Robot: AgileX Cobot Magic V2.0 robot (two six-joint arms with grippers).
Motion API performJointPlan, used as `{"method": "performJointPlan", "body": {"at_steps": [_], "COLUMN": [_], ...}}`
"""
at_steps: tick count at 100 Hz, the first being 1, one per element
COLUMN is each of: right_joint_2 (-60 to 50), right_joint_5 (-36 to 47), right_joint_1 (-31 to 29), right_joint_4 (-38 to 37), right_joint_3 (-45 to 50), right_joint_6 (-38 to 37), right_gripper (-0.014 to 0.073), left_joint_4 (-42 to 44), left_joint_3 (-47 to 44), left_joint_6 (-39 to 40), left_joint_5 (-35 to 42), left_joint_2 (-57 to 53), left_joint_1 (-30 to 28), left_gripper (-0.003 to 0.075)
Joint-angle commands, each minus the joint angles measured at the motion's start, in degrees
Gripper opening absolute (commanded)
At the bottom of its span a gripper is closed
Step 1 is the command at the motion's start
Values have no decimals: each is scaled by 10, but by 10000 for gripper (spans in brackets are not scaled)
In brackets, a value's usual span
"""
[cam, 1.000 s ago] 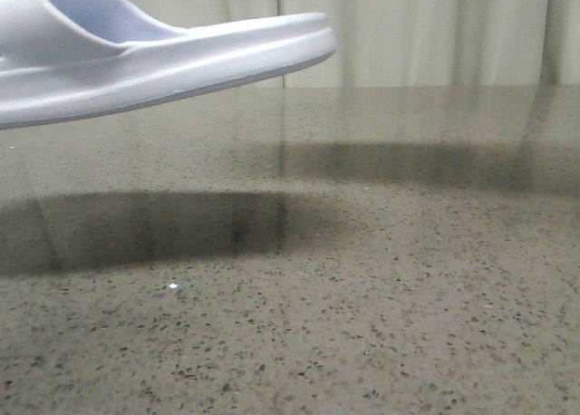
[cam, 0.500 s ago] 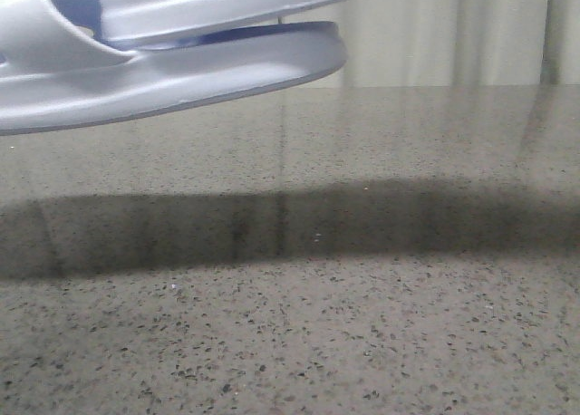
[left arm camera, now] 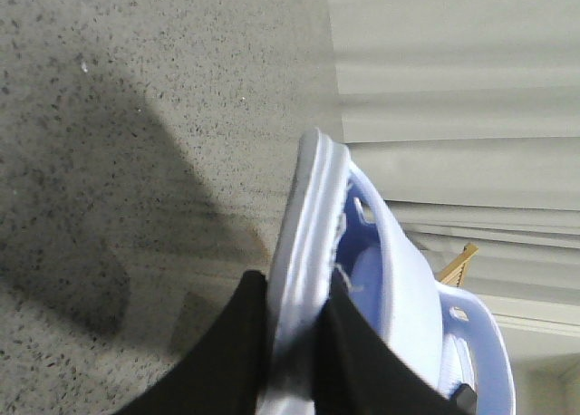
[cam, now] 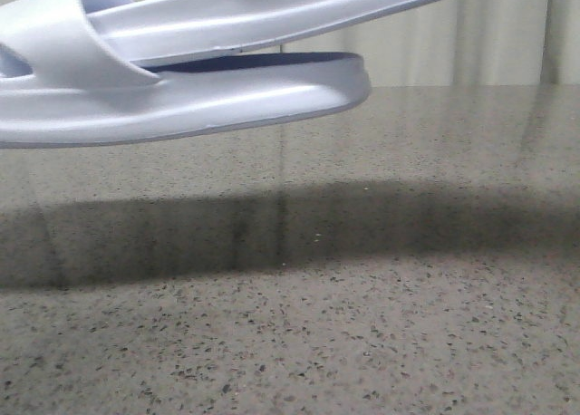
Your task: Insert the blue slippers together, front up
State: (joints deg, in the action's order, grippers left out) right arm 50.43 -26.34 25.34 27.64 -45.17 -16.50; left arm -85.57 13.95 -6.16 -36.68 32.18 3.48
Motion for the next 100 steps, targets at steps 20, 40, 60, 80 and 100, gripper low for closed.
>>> {"method": "performJointPlan", "body": {"at_steps": [20,40,60,80,100], "right_joint_2": [31,53,71,77,76], "right_joint_5": [54,81,101,110,110], "right_joint_1": [41,76,108,122,120], "right_joint_4": [12,12,12,-5,-99], "right_joint_3": [-13,-13,-13,-13,-13], "right_joint_6": [14,14,20,25,25], "right_gripper": [-107,-107,-107,-106,-56], "left_joint_4": [-83,-109,-130,-130,-130], "left_joint_3": [20,20,20,20,20], "left_joint_6": [-30,-48,-61,-61,-61], "left_joint_5": [-70,-97,-119,-125,-125], "left_joint_2": [-1,-1,-1,-1,-1], "left_joint_1": [0,0,0,0,0], "left_gripper": [16,16,16,16,16]}}
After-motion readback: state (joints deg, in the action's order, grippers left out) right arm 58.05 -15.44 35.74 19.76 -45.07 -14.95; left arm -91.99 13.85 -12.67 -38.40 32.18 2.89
